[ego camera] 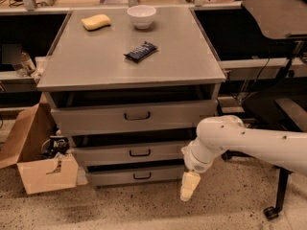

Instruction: Open bottom drawer

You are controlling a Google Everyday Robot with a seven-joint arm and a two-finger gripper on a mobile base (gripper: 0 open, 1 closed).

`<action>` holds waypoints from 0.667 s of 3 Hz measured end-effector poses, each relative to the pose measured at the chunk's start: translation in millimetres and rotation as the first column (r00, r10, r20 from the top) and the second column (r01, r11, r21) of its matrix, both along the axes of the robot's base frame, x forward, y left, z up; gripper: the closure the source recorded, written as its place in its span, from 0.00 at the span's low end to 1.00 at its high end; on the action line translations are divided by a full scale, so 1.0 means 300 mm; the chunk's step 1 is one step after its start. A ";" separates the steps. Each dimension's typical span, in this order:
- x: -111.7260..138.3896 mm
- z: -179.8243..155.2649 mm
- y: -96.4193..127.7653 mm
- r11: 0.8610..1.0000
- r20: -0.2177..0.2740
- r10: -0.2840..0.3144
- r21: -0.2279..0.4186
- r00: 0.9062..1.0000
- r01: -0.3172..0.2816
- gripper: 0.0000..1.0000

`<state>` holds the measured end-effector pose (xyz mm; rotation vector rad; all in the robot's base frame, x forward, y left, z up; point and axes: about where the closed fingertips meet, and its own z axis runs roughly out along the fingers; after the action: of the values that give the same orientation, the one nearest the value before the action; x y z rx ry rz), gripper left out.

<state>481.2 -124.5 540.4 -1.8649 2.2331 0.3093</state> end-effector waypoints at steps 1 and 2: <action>0.070 -0.225 -0.043 1.000 -0.004 0.013 -0.016 1.000 -0.013 0.00; 0.125 -0.383 -0.065 1.000 -0.018 0.027 -0.005 0.999 -0.027 0.00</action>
Offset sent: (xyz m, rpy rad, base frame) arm 0.0636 -0.0292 -0.1750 0.0108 0.0275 0.0439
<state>518.7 -143.9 425.5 -1.9038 2.2237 0.3260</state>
